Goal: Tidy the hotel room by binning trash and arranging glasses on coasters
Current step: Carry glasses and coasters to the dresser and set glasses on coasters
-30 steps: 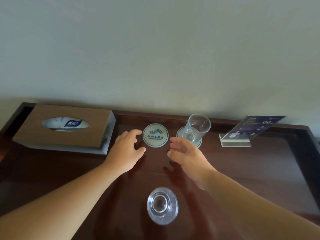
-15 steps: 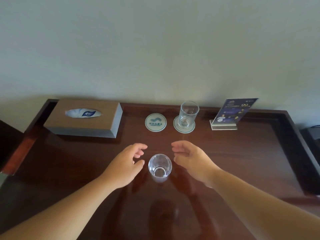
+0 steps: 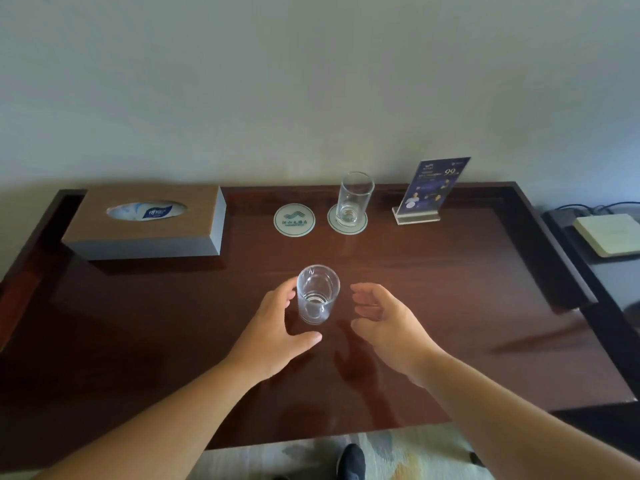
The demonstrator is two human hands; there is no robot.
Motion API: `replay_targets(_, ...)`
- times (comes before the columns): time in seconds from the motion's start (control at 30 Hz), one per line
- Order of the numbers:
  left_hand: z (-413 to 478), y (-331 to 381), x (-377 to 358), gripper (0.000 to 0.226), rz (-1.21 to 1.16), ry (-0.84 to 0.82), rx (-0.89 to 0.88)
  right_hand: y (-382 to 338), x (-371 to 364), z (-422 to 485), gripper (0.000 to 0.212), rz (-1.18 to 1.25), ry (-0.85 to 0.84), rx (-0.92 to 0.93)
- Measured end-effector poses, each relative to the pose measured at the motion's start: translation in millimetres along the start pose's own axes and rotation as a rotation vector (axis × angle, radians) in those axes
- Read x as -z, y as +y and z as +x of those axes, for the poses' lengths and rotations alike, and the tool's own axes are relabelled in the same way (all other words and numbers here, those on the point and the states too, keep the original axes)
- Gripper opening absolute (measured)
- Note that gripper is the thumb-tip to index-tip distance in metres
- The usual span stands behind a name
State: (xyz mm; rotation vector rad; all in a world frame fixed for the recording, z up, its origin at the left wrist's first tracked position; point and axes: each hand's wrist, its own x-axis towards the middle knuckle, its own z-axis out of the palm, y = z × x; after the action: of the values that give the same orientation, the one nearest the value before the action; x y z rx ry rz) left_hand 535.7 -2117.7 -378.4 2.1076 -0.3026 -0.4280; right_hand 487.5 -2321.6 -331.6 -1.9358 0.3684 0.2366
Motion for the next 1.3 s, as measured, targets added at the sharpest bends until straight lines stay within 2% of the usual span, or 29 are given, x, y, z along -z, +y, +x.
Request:
replay_targets(0.1, 8.8, 2.1, -10.5, 0.092, -0.075, 0.076, 0.028, 7.0, 0.0, -5.3, 0.049, 0.015, 0.008, -0.013)
replay_targets(0.2, 20.4, 8.5, -18.9, 0.087, -0.111, 0.138, 0.016, 14.2, 3.8, -7.3, 0.048, 0.023, 0.001, -0.02)
replay_targets(0.57, 21.8, 19.1, -28.2, 0.07, -0.115, 0.217, 0.06, 20.2, 28.5, 1.3, 0.045, 0.064, -0.067, -0.012)
replay_targets(1.03, 38.8, 49.5, 20.7, 0.068, -0.039, 0.365, 0.07, -12.4, 61.7, 38.7, 0.038, 0.118, -0.135, 0.092)
replay_targets(1.3, 92.1, 48.4, 40.4, 0.069, -0.04, 0.345, 0.038, -25.5, 54.5, 67.8, 0.035, 0.117, -0.109, 0.082)
